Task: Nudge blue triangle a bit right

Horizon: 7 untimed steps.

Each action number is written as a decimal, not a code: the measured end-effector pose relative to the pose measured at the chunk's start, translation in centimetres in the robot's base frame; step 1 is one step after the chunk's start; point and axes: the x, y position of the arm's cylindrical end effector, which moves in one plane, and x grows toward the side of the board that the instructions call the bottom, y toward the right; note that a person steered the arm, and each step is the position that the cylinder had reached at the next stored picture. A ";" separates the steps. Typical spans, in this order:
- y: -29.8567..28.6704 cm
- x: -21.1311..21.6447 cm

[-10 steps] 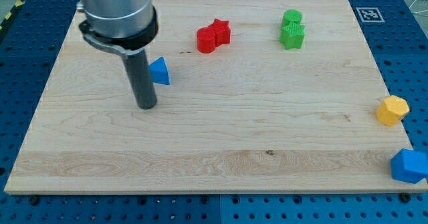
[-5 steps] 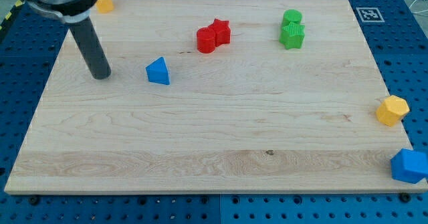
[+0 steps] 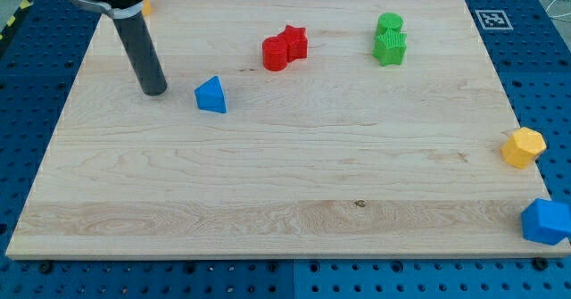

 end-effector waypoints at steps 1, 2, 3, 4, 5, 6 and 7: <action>0.6 0.0; 1.2 0.8; 1.7 0.8; 3.2 -0.1; 4.0 -0.3; 4.0 -0.3; 4.7 0.0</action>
